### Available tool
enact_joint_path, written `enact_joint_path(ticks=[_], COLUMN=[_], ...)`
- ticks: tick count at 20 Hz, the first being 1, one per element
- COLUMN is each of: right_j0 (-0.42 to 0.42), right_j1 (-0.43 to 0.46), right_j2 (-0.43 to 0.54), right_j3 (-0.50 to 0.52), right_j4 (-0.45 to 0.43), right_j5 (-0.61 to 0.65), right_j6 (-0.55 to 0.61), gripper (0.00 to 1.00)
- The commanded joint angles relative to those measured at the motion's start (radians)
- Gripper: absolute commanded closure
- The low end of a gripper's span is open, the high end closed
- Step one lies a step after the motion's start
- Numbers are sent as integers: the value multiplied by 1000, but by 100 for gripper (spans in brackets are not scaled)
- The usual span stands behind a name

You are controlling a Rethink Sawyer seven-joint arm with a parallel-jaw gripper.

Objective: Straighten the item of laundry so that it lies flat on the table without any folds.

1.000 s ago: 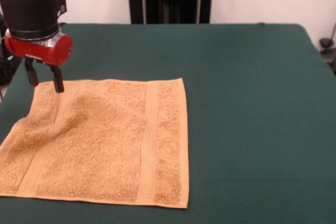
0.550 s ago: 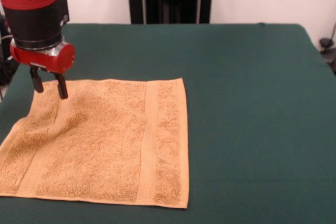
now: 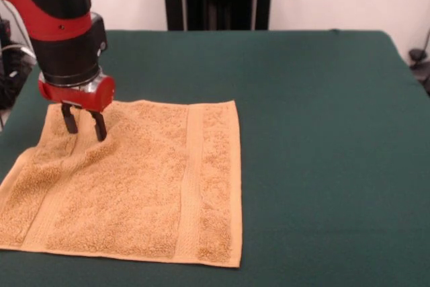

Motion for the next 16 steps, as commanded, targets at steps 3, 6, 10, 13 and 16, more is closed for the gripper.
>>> enact_joint_path(ticks=[3,6,10,13,16], right_j0=[14,-1,-13,-19,-21], right_j1=[61,35,-7,-48,-83], right_j2=[33,36,35,35,35], right_j3=[57,56,65,63,70], right_j4=[-8,-5,-2,2,6], right_j5=[-31,19,77,122,155], right_j6=[13,-24,-61,-88,-99], gripper=[0,0,0,0,0])
